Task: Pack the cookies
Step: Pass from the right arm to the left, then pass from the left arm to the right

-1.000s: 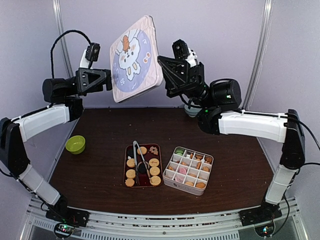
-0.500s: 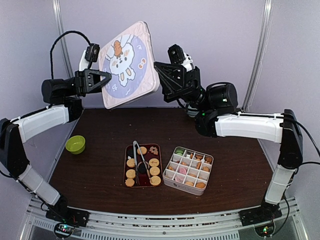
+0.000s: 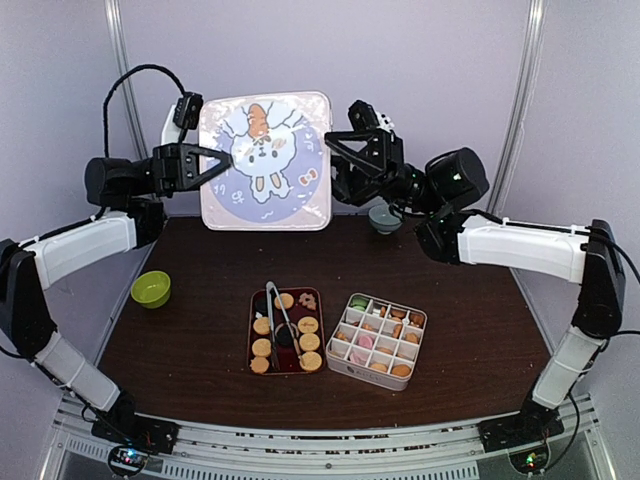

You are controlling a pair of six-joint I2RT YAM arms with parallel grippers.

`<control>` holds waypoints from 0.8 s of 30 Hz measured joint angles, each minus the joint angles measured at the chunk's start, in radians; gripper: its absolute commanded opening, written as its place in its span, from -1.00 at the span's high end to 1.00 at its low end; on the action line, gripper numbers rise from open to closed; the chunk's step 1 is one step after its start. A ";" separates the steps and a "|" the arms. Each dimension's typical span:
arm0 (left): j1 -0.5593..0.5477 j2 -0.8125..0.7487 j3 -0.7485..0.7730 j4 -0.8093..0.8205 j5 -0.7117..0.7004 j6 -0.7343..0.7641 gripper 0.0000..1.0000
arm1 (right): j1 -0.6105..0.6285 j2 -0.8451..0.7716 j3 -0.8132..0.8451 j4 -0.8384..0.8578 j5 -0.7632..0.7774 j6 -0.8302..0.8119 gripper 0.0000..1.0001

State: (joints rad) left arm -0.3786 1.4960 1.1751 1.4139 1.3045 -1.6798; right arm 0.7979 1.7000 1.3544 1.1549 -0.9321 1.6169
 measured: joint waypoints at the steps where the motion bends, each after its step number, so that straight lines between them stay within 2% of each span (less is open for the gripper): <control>1: 0.000 0.000 -0.006 -0.024 0.000 0.019 1.00 | 0.001 -0.020 -0.003 -0.050 -0.014 -0.038 -0.20; 6: -0.003 -0.006 -0.027 -0.171 0.005 0.129 1.00 | -0.006 -0.105 -0.072 -0.212 -0.043 -0.188 -0.08; 10: -0.003 -0.009 -0.035 -0.268 0.005 0.192 1.00 | -0.008 -0.110 -0.095 -0.356 -0.060 -0.312 -0.02; 15: -0.003 -0.009 -0.037 -0.414 0.005 0.284 1.00 | -0.006 -0.113 -0.077 -0.607 -0.060 -0.489 0.50; 16: -0.002 -0.009 -0.037 -0.445 0.005 0.306 0.95 | -0.006 -0.113 -0.073 -0.637 -0.058 -0.515 0.61; 20: -0.001 -0.011 -0.035 -0.640 -0.006 0.454 0.09 | -0.008 -0.123 -0.072 -0.710 -0.023 -0.573 0.88; 22: 0.000 -0.010 -0.017 -0.851 -0.025 0.622 -0.20 | -0.007 -0.151 -0.104 -0.726 -0.003 -0.575 1.00; 24: -0.002 0.001 0.048 -1.134 -0.063 0.831 -0.39 | -0.010 -0.195 -0.172 -0.732 0.034 -0.563 1.00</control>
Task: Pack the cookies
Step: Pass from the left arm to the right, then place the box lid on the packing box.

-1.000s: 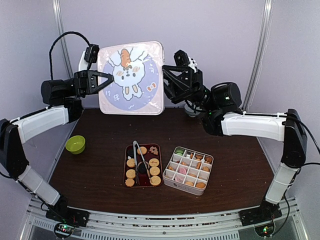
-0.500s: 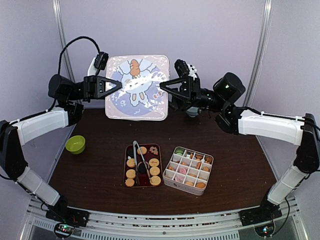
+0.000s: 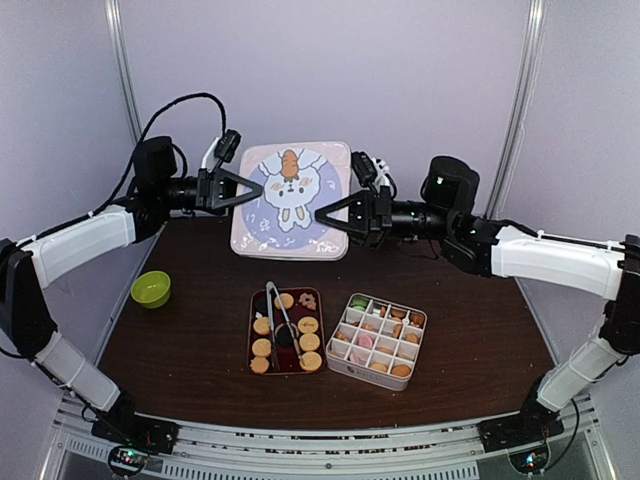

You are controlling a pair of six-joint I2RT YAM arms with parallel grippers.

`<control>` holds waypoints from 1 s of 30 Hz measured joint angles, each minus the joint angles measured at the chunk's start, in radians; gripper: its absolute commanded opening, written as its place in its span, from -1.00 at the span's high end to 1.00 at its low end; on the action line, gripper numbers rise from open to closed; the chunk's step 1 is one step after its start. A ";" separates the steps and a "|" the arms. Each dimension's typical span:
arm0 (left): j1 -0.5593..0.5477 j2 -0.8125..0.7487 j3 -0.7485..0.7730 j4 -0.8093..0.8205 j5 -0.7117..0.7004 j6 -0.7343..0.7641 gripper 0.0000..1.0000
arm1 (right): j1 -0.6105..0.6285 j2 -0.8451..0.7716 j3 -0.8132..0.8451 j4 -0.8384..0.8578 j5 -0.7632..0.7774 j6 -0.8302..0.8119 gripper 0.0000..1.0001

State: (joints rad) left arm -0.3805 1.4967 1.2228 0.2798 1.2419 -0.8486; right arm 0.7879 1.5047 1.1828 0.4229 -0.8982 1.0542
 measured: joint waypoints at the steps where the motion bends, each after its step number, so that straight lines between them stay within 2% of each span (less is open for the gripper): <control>1: 0.000 0.009 0.034 -0.111 -0.027 0.089 -0.53 | -0.003 -0.023 -0.040 0.004 0.012 0.013 0.94; 3: 0.000 0.042 0.120 -0.344 -0.095 0.280 -0.92 | -0.014 -0.076 -0.148 0.024 0.037 0.047 0.92; 6: -0.002 0.115 0.227 -0.603 -0.184 0.496 -0.96 | -0.034 -0.151 -0.310 0.047 0.080 0.102 0.93; 12: -0.039 0.254 0.293 -0.925 -0.348 0.799 -0.96 | -0.057 -0.321 -0.617 0.057 0.188 0.169 0.92; 17: -0.109 0.290 0.315 -1.036 -0.444 0.929 -0.96 | -0.074 -0.418 -0.797 0.075 0.262 0.209 0.92; 24: -0.222 0.309 0.330 -1.087 -0.551 1.075 -0.95 | -0.088 -0.402 -0.900 0.184 0.314 0.255 0.89; 30: -0.294 0.394 0.346 -1.112 -0.627 1.173 -0.89 | -0.089 -0.373 -0.962 0.272 0.335 0.301 0.47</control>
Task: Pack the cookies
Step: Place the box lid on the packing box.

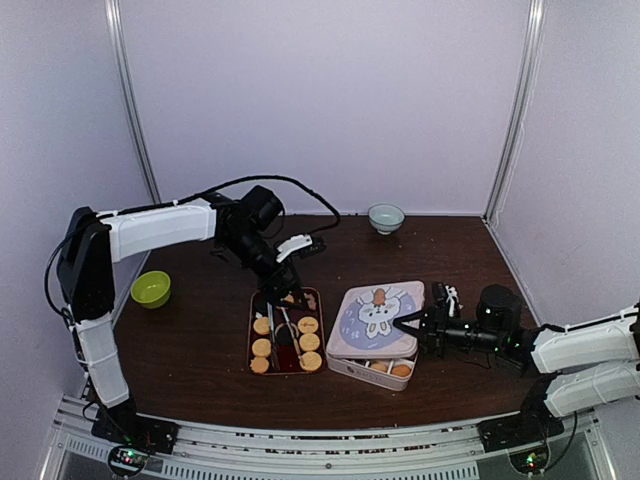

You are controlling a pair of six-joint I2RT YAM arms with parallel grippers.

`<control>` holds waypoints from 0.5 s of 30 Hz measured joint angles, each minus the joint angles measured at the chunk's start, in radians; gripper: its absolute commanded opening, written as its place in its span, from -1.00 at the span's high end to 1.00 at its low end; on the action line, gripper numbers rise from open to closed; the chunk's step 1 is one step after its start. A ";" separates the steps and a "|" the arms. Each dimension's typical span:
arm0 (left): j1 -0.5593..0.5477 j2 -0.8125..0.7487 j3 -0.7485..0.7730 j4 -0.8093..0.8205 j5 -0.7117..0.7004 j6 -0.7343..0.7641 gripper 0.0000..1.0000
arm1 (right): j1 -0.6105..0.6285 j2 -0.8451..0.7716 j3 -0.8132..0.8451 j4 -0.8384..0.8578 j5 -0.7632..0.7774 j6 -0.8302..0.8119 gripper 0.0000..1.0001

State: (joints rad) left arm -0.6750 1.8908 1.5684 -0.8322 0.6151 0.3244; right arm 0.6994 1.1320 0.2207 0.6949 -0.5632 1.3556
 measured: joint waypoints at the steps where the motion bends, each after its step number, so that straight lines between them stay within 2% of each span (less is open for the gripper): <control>1: -0.011 0.016 0.002 -0.006 -0.013 0.013 -0.87 | 0.000 0.000 -0.010 0.007 0.006 0.005 0.33; 7: -0.059 0.099 0.030 -0.017 -0.058 0.072 -0.82 | 0.000 -0.028 -0.060 -0.015 0.041 0.026 -0.07; 10: -0.079 0.120 0.045 -0.021 -0.070 0.091 -0.81 | 0.000 -0.087 -0.060 -0.084 0.060 0.011 -0.14; 15: -0.107 0.143 0.059 -0.030 -0.078 0.106 -0.80 | -0.001 -0.194 -0.036 -0.290 0.111 -0.047 -0.20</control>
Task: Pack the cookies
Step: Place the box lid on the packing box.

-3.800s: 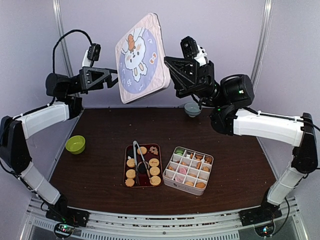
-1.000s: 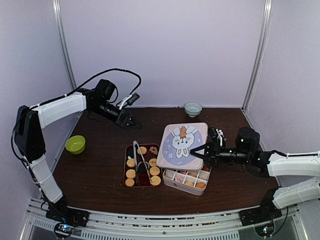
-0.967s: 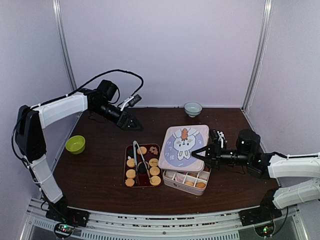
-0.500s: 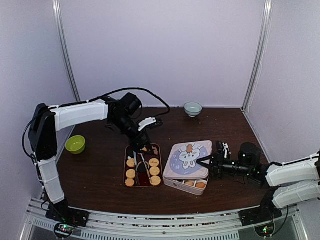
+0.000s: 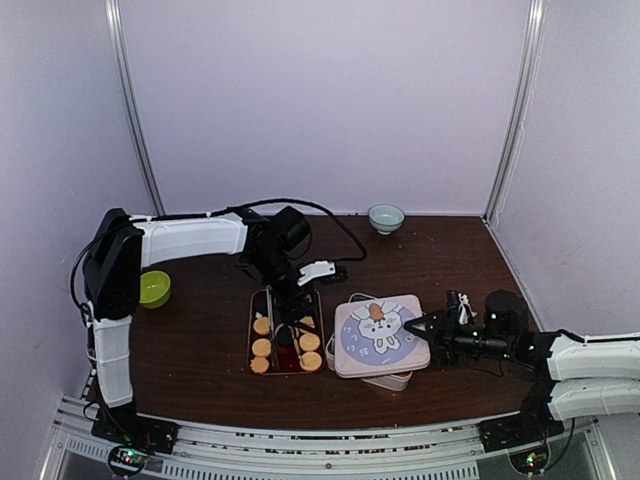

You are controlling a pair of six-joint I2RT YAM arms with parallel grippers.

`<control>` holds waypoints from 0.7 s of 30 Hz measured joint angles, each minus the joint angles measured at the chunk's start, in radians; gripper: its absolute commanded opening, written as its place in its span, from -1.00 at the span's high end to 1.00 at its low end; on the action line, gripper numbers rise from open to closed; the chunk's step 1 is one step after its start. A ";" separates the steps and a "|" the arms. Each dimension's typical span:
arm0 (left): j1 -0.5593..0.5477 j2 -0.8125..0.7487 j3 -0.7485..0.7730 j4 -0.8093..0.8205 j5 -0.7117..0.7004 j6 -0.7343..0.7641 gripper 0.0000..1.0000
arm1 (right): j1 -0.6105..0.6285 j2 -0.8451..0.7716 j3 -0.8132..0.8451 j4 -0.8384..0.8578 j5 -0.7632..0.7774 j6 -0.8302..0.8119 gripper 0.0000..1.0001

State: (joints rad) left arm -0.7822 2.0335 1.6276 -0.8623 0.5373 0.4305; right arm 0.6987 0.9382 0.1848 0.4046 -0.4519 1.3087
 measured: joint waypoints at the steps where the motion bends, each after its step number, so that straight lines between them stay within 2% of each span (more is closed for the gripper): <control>1: -0.005 0.006 0.005 -0.001 0.000 0.002 -0.80 | 0.000 -0.008 0.011 -0.040 0.007 -0.014 -0.21; 8: -0.017 0.043 0.035 -0.004 0.002 0.002 -0.79 | -0.001 0.010 0.162 -0.407 0.069 -0.171 -0.27; 21: -0.043 0.054 0.052 -0.004 0.005 0.000 -0.85 | -0.001 0.135 0.312 -0.761 0.172 -0.337 -0.28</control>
State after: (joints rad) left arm -0.8257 2.0876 1.6794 -0.8661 0.5426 0.4309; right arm 0.6979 1.0737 0.4965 -0.3561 -0.2794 0.9714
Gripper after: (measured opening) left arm 0.919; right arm 0.642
